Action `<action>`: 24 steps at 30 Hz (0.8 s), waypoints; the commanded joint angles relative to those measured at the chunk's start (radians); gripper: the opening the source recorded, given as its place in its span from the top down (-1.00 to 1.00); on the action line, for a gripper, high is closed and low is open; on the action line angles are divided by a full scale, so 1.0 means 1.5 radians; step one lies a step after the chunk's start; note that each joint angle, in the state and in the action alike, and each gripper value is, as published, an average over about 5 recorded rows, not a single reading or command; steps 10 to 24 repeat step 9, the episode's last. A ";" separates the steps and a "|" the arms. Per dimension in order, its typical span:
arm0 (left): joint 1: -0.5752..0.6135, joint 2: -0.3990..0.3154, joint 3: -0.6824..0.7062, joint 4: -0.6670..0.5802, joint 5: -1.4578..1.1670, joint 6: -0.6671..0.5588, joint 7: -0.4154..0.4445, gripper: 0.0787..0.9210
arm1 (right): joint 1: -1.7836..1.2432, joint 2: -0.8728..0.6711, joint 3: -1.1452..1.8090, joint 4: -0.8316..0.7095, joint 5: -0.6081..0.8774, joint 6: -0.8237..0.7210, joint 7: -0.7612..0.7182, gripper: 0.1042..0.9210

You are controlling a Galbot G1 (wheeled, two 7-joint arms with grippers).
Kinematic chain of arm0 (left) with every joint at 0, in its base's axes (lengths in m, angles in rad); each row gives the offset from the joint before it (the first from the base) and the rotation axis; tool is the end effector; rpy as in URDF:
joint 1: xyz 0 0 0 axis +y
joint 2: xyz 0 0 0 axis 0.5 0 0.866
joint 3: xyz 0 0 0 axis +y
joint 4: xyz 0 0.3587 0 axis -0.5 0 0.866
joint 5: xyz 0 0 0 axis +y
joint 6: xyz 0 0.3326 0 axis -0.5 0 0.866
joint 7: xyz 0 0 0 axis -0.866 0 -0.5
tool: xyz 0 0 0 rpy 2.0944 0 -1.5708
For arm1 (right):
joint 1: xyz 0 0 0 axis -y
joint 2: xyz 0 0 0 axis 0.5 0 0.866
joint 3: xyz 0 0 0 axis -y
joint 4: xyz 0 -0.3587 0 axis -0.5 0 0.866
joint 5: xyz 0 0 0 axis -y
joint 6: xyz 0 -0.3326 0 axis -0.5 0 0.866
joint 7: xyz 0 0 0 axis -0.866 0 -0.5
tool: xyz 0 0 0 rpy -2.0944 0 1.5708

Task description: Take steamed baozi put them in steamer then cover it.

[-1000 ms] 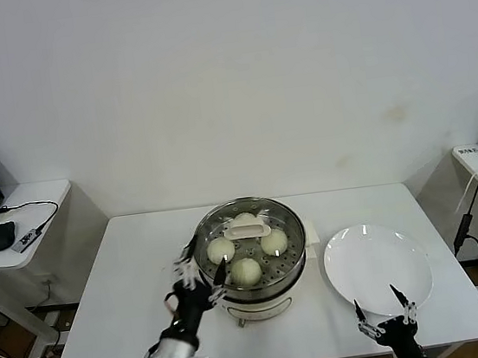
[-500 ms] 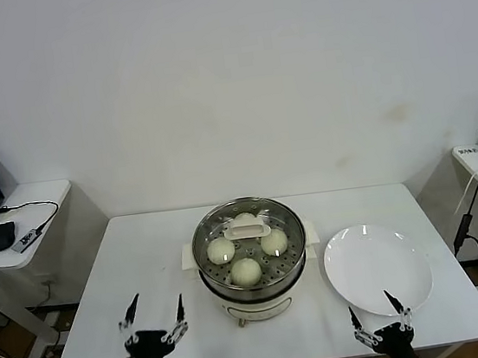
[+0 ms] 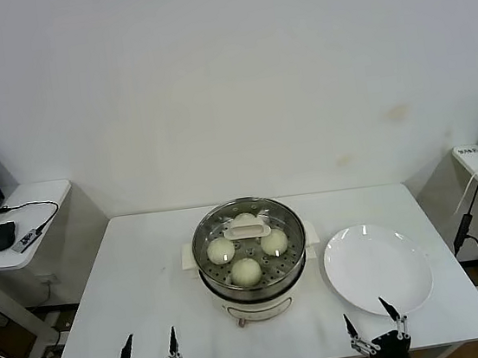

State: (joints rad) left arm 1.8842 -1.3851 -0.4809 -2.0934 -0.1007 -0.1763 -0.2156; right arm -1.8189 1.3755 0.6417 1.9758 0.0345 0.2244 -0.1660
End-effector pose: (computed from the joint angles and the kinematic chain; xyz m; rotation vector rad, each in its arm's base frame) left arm 0.0505 0.0235 -0.3422 0.1205 -2.9923 -0.0337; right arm 0.0667 -0.0795 -0.3667 0.2861 -2.9705 0.2708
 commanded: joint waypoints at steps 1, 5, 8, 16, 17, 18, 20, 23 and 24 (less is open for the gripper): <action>0.025 -0.019 -0.009 0.014 -0.007 -0.030 0.010 -0.77 | -0.004 -0.010 -0.021 -0.002 0.023 0.002 0.003 -0.76; 0.023 -0.020 -0.009 0.020 -0.002 -0.029 0.014 -0.77 | -0.002 -0.009 -0.022 -0.007 0.017 0.001 0.002 -0.76; 0.024 -0.020 -0.007 0.024 0.002 -0.030 0.016 -0.77 | -0.002 -0.010 -0.022 -0.009 0.014 0.001 0.002 -0.76; 0.024 -0.020 -0.007 0.025 0.003 -0.030 0.016 -0.77 | -0.002 -0.011 -0.022 -0.009 0.014 0.001 0.002 -0.76; 0.024 -0.020 -0.007 0.025 0.003 -0.030 0.016 -0.77 | -0.002 -0.011 -0.022 -0.009 0.014 0.001 0.002 -0.76; 0.024 -0.020 -0.007 0.025 0.003 -0.030 0.016 -0.77 | -0.002 -0.011 -0.022 -0.009 0.014 0.001 0.002 -0.76; 0.024 -0.020 -0.007 0.025 0.003 -0.030 0.016 -0.77 | -0.002 -0.011 -0.022 -0.009 0.014 0.001 0.002 -0.76; 0.024 -0.020 -0.007 0.025 0.003 -0.030 0.016 -0.77 | -0.002 -0.011 -0.022 -0.009 0.014 0.001 0.002 -0.76; 0.024 -0.020 -0.007 0.025 0.003 -0.030 0.016 -0.77 | -0.002 -0.011 -0.022 -0.009 0.014 0.001 0.002 -0.76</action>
